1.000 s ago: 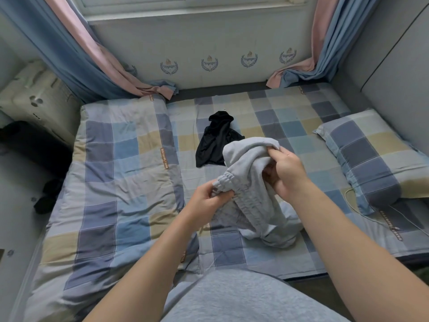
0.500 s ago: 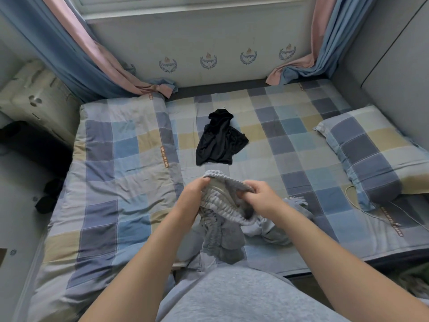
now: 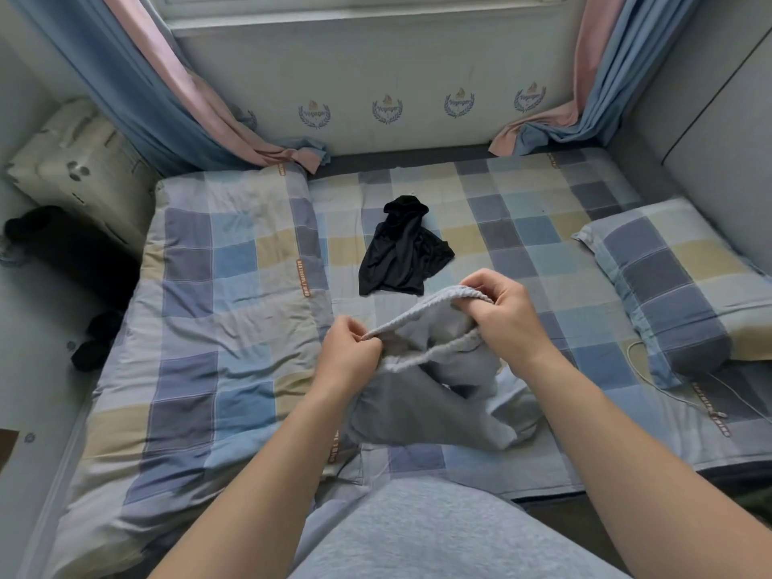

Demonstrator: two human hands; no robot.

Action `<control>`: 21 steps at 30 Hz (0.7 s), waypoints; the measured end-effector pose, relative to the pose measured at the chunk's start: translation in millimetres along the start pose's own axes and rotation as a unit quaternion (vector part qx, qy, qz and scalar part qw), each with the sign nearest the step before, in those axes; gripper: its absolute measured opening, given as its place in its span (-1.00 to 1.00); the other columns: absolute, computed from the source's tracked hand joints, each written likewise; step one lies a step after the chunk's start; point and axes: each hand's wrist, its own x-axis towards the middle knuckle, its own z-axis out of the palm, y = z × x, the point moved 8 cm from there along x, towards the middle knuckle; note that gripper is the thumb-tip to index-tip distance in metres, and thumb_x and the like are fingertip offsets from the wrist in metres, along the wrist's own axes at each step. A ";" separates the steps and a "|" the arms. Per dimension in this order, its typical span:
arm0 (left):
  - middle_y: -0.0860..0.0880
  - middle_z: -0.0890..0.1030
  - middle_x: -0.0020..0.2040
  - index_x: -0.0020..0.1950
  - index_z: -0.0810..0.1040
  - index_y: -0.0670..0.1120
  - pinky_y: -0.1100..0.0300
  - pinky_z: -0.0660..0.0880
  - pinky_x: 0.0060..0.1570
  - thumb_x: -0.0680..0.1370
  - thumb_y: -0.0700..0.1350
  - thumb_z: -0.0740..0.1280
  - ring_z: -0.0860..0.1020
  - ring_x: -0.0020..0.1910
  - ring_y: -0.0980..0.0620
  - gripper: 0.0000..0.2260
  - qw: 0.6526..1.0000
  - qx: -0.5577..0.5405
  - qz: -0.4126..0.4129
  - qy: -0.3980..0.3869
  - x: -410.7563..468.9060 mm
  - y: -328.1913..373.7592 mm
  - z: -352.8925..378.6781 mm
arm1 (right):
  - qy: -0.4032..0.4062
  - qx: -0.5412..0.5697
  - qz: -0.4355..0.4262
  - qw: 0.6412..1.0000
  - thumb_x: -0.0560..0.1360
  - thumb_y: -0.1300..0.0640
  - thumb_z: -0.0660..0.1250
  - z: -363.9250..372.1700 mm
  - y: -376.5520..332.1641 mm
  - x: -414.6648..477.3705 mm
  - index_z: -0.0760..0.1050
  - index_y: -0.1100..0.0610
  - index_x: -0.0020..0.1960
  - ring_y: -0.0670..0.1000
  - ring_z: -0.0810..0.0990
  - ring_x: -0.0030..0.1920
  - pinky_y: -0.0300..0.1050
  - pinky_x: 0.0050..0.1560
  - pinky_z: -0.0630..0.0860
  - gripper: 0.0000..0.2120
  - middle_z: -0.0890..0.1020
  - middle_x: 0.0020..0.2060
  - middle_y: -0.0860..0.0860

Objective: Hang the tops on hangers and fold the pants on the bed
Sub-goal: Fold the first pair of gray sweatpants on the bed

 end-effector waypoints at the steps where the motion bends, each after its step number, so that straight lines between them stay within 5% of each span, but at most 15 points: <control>1: -0.07 0.54 0.09 0.09 0.43 -0.06 -0.05 0.52 0.10 0.46 0.01 0.42 0.53 0.06 -0.09 -0.69 0.999 0.029 -0.026 0.018 -0.8 -6.1 -0.2 | 0.015 0.011 0.002 1.000 0.52 0.28 0.38 -1.1 -1.2 -1.8 0.53 0.12 -0.20 -0.02 0.43 -0.32 -0.11 -0.30 0.39 -0.85 0.51 -0.36 0.01; 4: -0.07 0.45 0.35 0.39 0.33 -0.14 -0.10 0.47 0.26 0.44 0.22 0.49 0.49 0.29 -0.15 -0.30 0.980 -0.090 -0.172 -0.051 -11.5 -33.1 17.2 | 0.028 0.044 0.002 0.999 0.53 0.21 0.32 -0.3 -8.3 -6.3 0.47 0.10 -0.19 -0.06 0.46 -0.32 -0.11 -0.29 0.42 -0.87 0.52 -0.38 -0.04; 6: -0.04 0.56 0.27 0.37 0.43 -0.14 -0.07 0.52 0.13 0.43 0.37 0.40 0.61 0.17 -0.10 -0.26 0.926 -0.171 -0.268 -0.203 -29.9 -44.3 44.2 | 0.012 0.055 0.012 0.998 0.53 0.13 0.31 4.4 -10.3 -9.8 0.47 0.10 -0.17 -0.07 0.49 -0.32 -0.10 -0.28 0.44 -0.89 0.54 -0.36 -0.04; 9: -0.06 0.69 0.08 0.23 0.57 -0.13 0.06 0.59 -0.03 0.46 0.41 0.33 0.69 0.02 -0.08 -0.34 0.856 -0.271 -0.277 -0.342 -43.4 -32.5 69.9 | -0.015 0.058 0.022 0.998 0.56 0.13 0.32 12.5 -6.9 -17.4 0.47 0.08 -0.18 -0.08 0.49 -0.33 -0.09 -0.27 0.41 -0.85 0.56 -0.36 -0.06; 15: -0.06 0.66 -0.22 0.00 0.58 -0.16 0.20 0.59 -0.24 0.55 -0.15 0.38 0.64 -0.32 0.03 -0.91 0.844 -0.369 -0.246 -0.301 -31.1 -5.5 74.6 | -0.063 0.060 0.058 0.995 0.55 0.16 0.34 26.4 13.0 -37.1 0.50 0.12 -0.15 0.04 0.54 -0.20 0.18 -0.09 0.55 -0.89 0.59 -0.26 0.07; 18: -0.06 0.66 -0.29 -0.03 0.57 -0.17 0.18 0.58 -0.26 0.59 -0.24 0.30 0.64 -0.37 0.04 -0.94 0.845 -0.398 -0.247 -0.257 -28.3 -6.2 71.2 | -0.039 0.044 0.097 0.993 0.50 0.14 0.35 21.2 32.1 -40.4 0.47 0.14 -0.18 0.09 0.52 -0.20 0.33 -0.02 0.58 -0.88 0.53 -0.29 0.08; 21: -0.07 0.62 -0.26 0.00 0.54 -0.21 0.19 0.51 -0.26 0.61 -0.26 0.23 0.59 -0.35 0.03 -0.90 0.842 -0.438 -0.234 -0.213 -27.9 -3.0 65.6 | -0.045 -0.099 0.144 0.984 0.52 0.17 0.34 22.4 61.1 -45.8 0.37 0.12 -0.23 0.05 0.49 -0.25 0.14 -0.17 0.54 -0.81 0.46 -0.34 0.04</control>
